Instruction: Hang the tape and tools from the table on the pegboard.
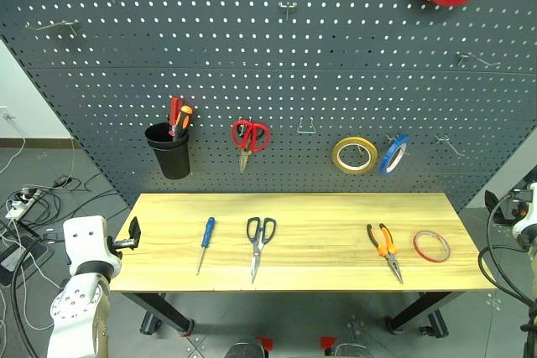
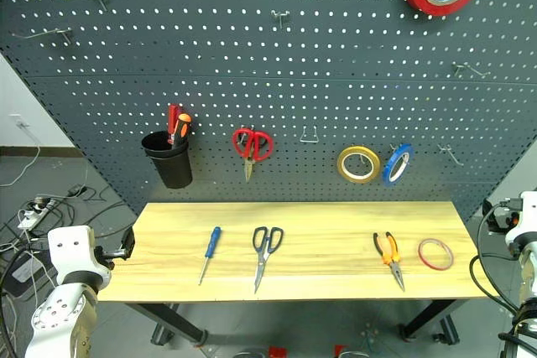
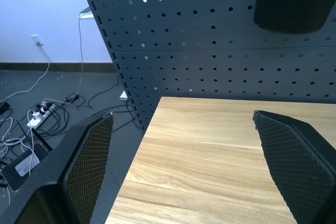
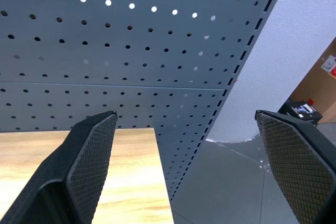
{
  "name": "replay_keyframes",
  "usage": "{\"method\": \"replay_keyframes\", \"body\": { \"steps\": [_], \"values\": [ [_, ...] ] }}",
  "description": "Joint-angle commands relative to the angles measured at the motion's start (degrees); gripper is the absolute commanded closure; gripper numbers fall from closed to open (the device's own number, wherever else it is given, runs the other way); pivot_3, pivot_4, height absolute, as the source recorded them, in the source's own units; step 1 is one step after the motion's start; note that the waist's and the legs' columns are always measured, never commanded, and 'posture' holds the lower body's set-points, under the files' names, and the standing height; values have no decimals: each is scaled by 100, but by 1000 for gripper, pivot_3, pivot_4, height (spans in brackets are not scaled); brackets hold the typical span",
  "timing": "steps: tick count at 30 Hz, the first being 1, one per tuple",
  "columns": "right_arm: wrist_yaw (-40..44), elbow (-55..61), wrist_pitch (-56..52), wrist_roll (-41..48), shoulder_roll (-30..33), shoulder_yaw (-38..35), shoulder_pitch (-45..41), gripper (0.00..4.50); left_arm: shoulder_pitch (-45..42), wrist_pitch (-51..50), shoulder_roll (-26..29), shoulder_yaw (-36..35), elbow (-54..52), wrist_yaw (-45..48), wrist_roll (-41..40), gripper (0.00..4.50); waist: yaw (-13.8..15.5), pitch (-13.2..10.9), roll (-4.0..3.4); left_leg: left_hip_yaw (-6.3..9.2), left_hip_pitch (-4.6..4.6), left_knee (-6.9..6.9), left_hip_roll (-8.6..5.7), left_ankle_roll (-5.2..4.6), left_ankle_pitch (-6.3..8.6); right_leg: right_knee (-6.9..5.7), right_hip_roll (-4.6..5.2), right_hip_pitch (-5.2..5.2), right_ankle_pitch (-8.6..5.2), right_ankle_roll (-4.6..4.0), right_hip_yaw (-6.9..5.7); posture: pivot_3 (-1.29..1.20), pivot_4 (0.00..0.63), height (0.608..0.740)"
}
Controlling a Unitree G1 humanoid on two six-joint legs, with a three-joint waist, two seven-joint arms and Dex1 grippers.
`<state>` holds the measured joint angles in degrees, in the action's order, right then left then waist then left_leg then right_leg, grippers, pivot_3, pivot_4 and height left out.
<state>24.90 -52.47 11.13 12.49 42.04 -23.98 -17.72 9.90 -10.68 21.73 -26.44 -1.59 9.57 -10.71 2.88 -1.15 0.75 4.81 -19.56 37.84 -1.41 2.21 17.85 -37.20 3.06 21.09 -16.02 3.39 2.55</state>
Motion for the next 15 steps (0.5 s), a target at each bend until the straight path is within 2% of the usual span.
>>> {"method": "replay_keyframes", "body": {
  "steps": [1, 9, 15],
  "values": [
    [37, 14, 179, 14, 158, -54, -200, 0, 48, 138, 62, -125, -102, -3, 1, 7, 0, 0, 0, 0, 0, 0, 0, 0, 0, 0, 0, 0, 0, 0, 1, 154, 0, 740],
    [56, -18, 227, -119, 184, 99, -191, 0, 275, 7, 71, -245, -217, 111, -215, 7, 8, 0, -1, -1, 0, 0, 1, -1, 1, 2, 0, 0, 0, 0, 1, 154, 0, 740],
    [330, 837, 25, -184, 28, 334, 377, 0, 480, -343, 90, -317, -599, 72, -359, 7, -2, 1, -1, -1, -1, 0, 4, -2, 1, 3, 0, 0, 0, 0, 0, 107, 0, 740]
  ]
}}
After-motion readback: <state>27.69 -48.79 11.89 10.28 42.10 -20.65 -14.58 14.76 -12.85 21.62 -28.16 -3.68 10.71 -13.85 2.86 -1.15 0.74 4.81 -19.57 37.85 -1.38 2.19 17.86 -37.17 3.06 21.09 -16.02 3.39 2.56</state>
